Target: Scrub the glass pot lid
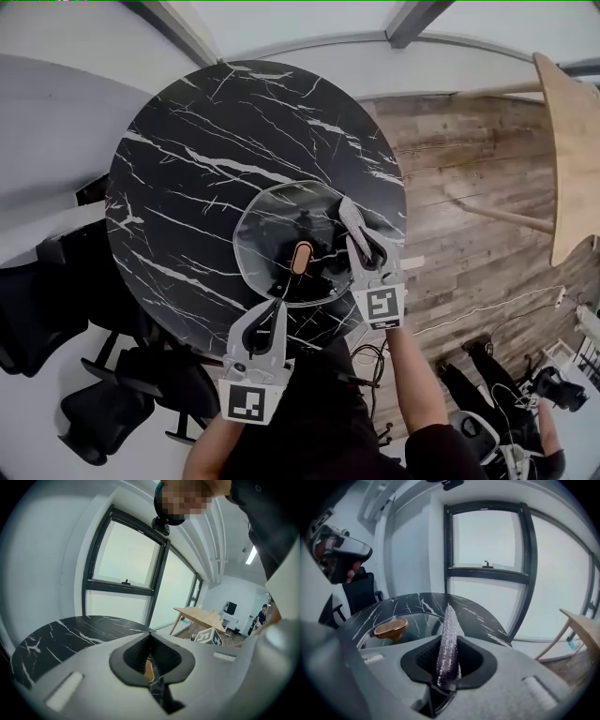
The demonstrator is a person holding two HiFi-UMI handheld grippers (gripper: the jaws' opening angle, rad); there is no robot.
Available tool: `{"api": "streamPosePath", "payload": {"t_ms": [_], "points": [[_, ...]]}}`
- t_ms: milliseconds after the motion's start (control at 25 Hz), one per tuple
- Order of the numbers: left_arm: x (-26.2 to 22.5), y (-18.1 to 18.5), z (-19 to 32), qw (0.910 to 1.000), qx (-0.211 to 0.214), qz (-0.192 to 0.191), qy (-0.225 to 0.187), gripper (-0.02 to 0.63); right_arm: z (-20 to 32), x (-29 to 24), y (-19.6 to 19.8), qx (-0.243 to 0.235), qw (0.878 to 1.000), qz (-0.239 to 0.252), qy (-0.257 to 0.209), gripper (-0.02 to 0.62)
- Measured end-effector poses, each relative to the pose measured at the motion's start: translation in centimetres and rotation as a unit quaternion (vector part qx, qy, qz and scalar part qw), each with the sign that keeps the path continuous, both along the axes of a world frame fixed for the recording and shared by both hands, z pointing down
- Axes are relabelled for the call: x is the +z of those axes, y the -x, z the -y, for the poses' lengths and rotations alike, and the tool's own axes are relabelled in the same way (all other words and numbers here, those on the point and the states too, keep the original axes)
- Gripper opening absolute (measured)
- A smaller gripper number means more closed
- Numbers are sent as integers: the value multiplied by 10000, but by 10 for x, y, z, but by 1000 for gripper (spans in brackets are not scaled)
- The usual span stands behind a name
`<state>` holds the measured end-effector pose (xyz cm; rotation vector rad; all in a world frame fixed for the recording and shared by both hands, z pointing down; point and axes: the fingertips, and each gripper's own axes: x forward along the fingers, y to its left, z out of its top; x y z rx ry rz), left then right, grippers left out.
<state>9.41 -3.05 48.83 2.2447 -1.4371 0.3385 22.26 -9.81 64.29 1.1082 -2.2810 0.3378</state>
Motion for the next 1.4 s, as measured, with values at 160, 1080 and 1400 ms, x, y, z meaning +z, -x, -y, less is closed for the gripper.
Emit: {"api": "streamPosePath", "payload": {"t_ms": [160,1080,1400], "points": [[0,5,-2,9999,30,152,-44,2,-2,9,8,-550,9965,-594,-201,72],[-11,42,-26,9996,-152,76,-221,2,-58,22,25,-1453,9793,-1274,-593,75],[-19,63,-30,9993,19,46,-365,2,-101,22,28,-822,9878,-1276,-362,75]]}}
